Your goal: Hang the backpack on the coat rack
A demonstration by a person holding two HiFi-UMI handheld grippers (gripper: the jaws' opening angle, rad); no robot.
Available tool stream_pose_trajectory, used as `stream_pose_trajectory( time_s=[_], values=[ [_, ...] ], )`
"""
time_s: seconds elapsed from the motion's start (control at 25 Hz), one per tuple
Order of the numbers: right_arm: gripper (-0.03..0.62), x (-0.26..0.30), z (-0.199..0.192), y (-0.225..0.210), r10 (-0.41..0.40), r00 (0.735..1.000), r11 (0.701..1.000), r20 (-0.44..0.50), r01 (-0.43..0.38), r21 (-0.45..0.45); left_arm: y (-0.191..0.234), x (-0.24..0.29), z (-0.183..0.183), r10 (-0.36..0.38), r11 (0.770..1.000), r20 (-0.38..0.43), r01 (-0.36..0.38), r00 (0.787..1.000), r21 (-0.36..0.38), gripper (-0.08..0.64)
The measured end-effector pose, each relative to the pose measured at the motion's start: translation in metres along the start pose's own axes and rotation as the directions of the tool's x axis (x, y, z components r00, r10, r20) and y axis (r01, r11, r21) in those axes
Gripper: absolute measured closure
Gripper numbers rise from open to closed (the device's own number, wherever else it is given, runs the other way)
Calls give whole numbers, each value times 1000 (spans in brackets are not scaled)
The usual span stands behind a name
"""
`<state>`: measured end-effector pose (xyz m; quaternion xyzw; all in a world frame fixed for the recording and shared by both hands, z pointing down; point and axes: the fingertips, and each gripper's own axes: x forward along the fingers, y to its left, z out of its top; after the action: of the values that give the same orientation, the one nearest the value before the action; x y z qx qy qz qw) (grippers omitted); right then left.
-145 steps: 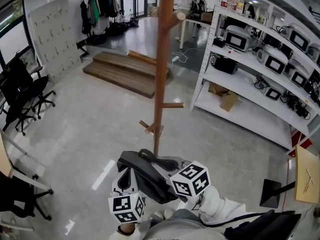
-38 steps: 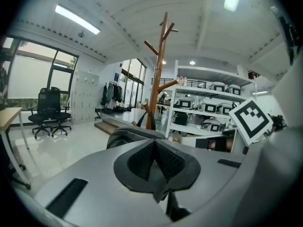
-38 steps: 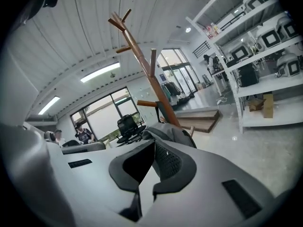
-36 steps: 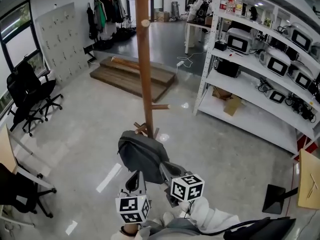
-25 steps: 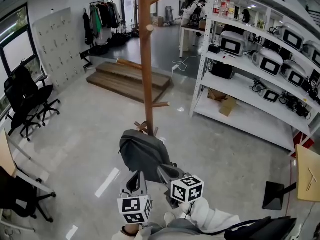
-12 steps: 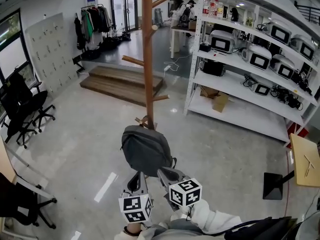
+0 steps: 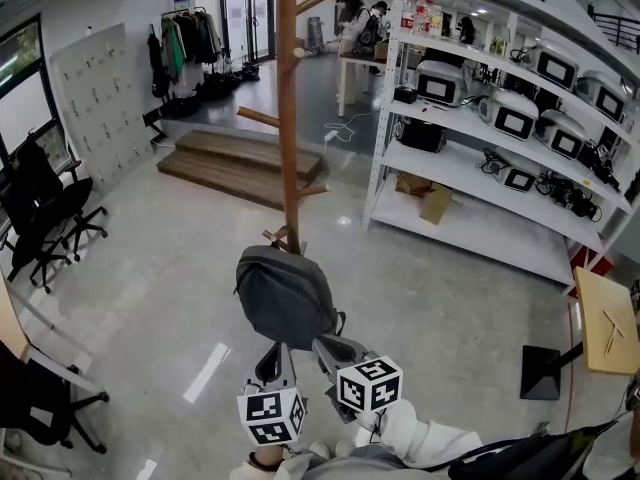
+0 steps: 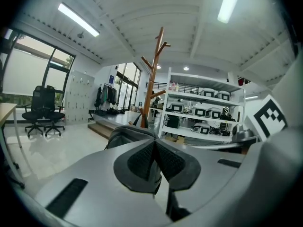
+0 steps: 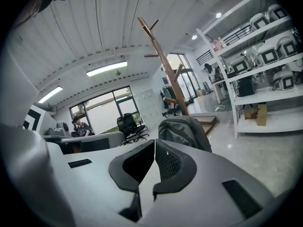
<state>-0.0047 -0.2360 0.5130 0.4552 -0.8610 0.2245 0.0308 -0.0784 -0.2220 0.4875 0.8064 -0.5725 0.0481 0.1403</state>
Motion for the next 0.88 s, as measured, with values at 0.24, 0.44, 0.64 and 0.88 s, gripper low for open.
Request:
stream_pose_trajectory(
  time_s=[0.24, 0.44, 0.64, 0.88],
  values=[
    [578, -3, 0, -5, 5, 1000, 1000, -3, -5, 6, -10, -2, 2, 3, 1000, 11, -3, 1000, 19, 558],
    [580, -3, 0, -2, 1, 1000, 998, -21, -3, -61, -9, -5, 4, 19, 1000, 20, -19, 1000, 20, 558],
    [580, -5, 3, -4, 4, 1000, 996, -16, -5, -87, -9, 0, 4, 29, 999, 20, -30, 999, 25, 558],
    [580, -10, -3, -12, -11, 999, 996, -30, 8, -84, -14, 2, 5, 24, 999, 18, -24, 1000, 32, 558]
  ],
)
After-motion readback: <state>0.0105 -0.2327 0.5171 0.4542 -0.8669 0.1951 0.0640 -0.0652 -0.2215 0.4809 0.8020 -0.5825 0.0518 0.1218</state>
